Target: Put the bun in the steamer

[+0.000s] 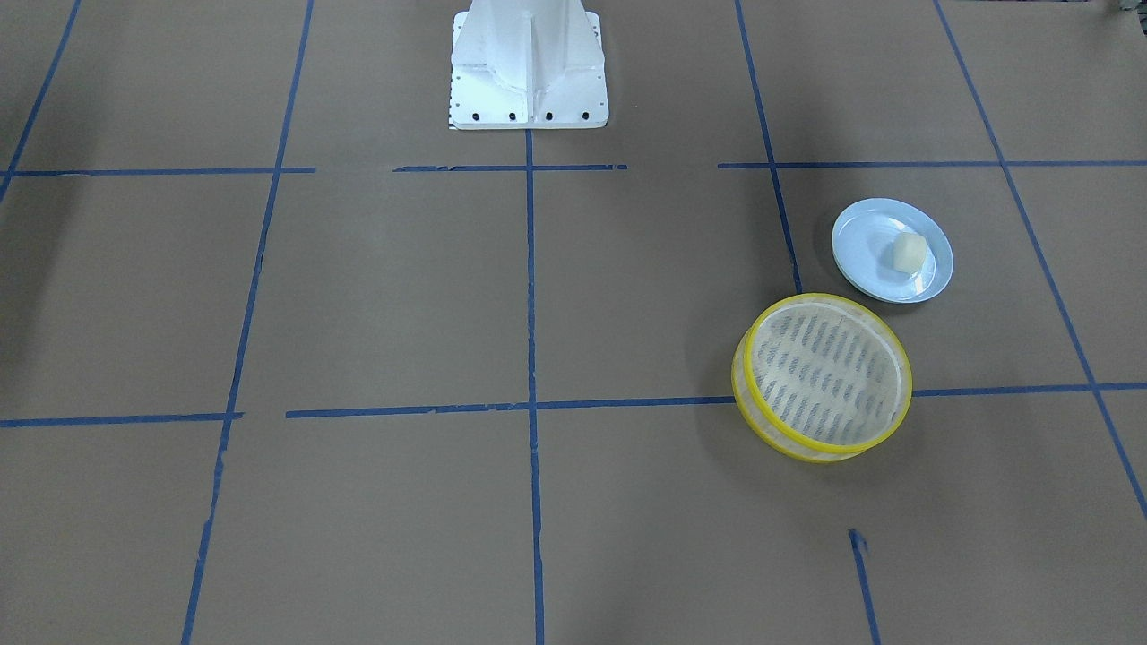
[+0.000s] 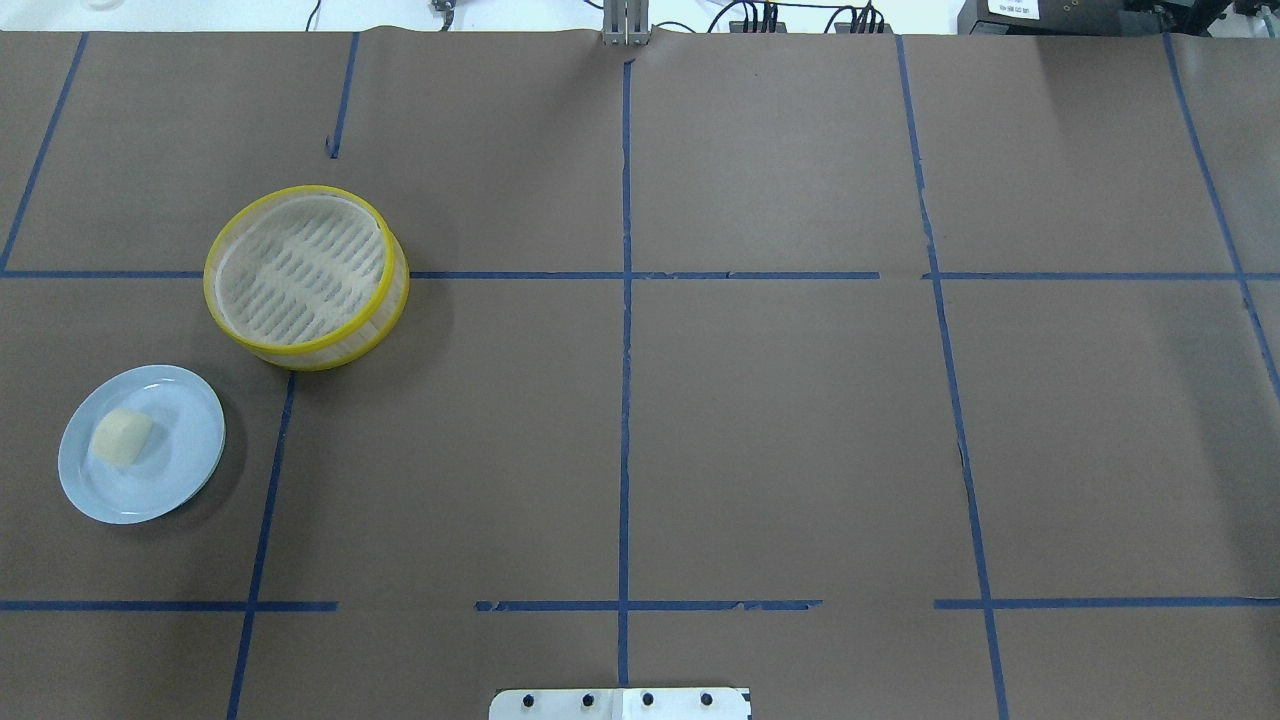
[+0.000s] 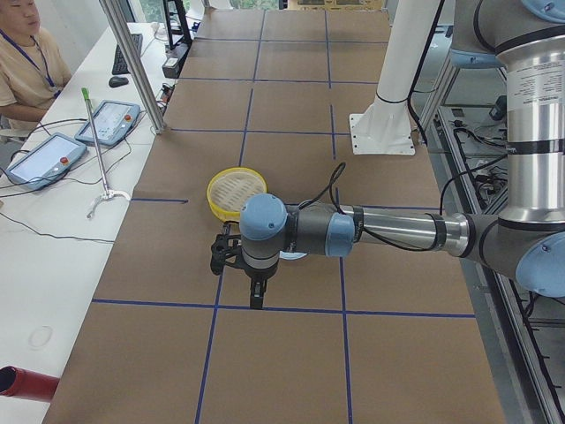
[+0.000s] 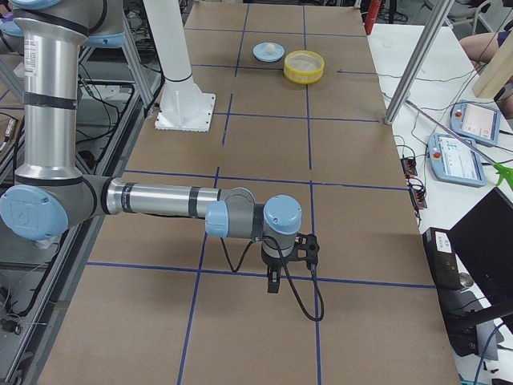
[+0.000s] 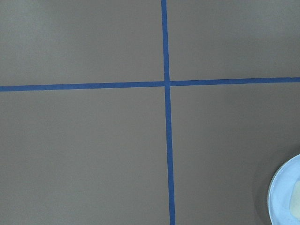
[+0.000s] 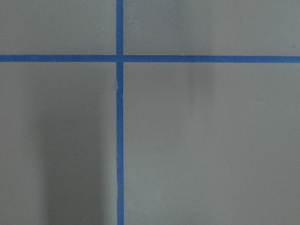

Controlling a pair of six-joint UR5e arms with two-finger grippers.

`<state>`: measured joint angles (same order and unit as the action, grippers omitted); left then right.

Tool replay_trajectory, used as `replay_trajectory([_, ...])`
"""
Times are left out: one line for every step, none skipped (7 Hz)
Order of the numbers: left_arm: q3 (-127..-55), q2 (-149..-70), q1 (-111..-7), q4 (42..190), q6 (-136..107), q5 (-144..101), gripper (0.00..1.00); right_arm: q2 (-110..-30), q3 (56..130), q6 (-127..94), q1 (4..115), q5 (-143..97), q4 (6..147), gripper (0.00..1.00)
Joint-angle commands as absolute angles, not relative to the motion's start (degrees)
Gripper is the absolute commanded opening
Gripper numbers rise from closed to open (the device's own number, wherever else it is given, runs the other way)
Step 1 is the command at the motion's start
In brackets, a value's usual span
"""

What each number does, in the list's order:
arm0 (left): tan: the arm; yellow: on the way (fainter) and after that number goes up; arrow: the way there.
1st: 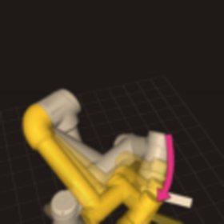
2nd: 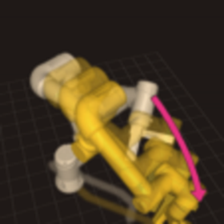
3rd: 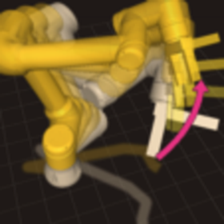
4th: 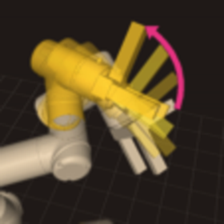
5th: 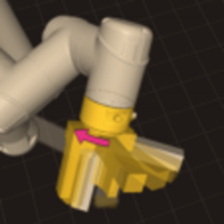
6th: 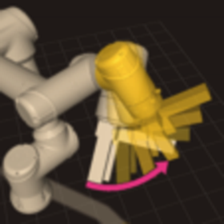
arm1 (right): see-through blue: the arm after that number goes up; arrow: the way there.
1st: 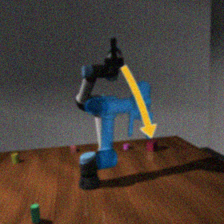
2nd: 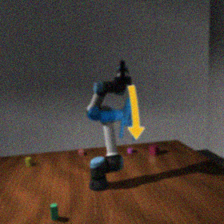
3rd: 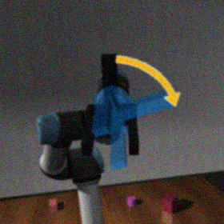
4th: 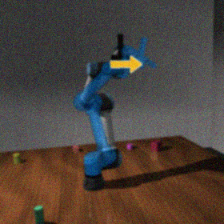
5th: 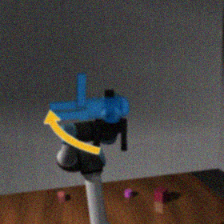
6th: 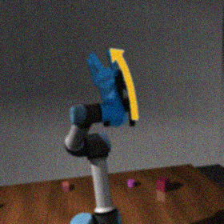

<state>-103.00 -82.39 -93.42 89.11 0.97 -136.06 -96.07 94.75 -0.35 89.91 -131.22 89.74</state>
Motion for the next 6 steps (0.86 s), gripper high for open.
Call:
replay_trajectory([-103.3, -82.5, -93.4, 87.9, 1.0, -136.1, 1.00, -96.1, 94.7, -0.4, 89.9, -131.2, 89.7, 1.00])
replay_trajectory([-103.2, -82.5, -93.3, 87.8, 1.0, -136.0, 1.00, -96.1, 94.7, -0.4, 89.9, -131.2, 89.7, 1.00])
replay_trajectory([-103.4, -82.5, -93.3, 87.2, 1.0, -135.8, 1.00, -96.1, 94.7, -0.4, 89.9, -131.2, 89.7, 1.00])
replay_trajectory([-103.3, -82.5, -93.3, 87.1, 1.0, -135.8, 1.00, -96.1, 94.7, -0.4, 89.9, -131.2, 89.7, 1.00])
replay_trajectory([-103.4, -82.8, -93.3, 87.2, 0.8, -135.8, 1.00, -96.1, 94.7, -0.4, 89.9, -131.2, 89.7, 1.00])
replay_trajectory([-103.4, -83.3, -93.3, 87.2, 0.6, -135.7, 1.00, -96.1, 94.7, -0.4, 89.9, -131.2, 89.7, 1.00])
